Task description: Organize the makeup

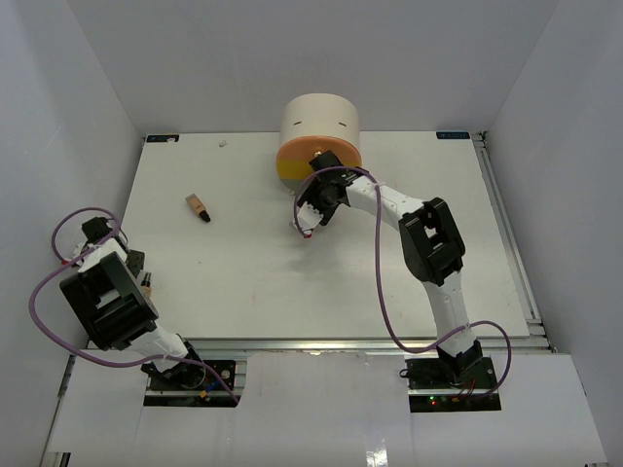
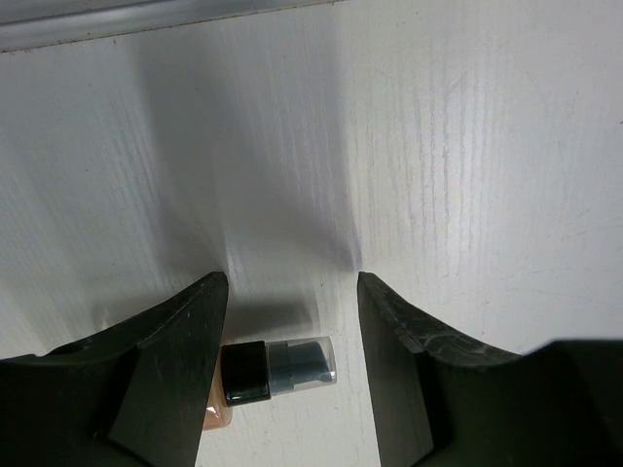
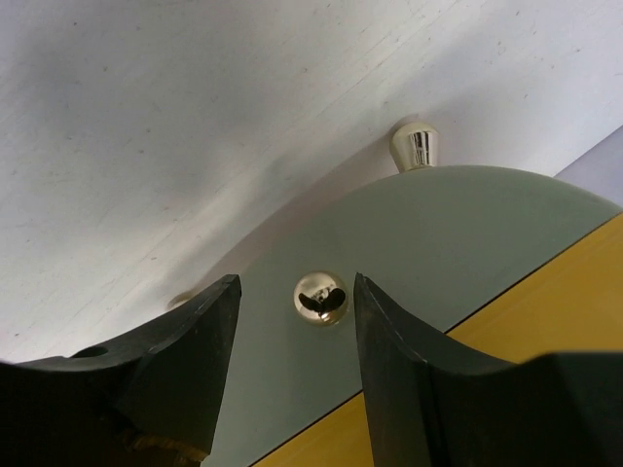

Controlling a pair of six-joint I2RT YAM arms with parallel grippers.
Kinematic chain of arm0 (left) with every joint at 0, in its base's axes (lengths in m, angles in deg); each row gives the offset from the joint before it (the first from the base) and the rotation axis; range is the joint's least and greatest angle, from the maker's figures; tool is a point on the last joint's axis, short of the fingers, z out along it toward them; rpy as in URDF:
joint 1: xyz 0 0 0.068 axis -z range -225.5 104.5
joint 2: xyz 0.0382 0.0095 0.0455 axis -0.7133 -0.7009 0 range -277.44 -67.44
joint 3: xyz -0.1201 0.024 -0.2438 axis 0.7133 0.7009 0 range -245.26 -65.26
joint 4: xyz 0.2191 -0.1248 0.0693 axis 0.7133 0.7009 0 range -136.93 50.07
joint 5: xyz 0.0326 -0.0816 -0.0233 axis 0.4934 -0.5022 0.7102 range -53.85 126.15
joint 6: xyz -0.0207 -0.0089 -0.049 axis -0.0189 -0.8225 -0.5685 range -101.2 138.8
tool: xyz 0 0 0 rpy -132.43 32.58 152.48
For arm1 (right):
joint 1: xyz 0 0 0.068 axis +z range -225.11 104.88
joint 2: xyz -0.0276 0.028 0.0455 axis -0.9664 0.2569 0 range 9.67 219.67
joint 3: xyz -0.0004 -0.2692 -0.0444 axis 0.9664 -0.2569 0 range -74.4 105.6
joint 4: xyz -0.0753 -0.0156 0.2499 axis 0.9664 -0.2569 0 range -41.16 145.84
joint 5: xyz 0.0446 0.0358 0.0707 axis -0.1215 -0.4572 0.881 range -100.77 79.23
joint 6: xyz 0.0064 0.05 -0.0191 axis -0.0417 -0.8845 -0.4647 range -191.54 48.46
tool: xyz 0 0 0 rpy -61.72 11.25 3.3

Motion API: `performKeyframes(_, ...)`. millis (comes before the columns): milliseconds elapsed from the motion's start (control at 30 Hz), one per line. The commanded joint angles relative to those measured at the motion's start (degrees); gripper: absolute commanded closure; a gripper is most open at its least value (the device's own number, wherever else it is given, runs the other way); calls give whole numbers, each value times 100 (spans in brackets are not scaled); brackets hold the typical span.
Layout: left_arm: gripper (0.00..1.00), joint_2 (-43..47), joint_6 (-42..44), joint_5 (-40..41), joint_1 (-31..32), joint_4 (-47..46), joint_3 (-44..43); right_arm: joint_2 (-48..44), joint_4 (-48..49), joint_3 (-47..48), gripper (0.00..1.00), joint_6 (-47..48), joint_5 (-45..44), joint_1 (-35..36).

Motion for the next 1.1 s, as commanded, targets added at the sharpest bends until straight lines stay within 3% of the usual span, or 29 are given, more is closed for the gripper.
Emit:
performKeyframes(0,33,-37,-78,-309,63,117,190,157,37,408,44,119,-76,-22)
performKeyframes(600,33,-38,-78,-336,66,100,193,-52,128,130,80,336,-243,-26)
performKeyframes(1067,33,-37,-78,-361,83,91,201,-698,128,-837,89,201,-80,238)
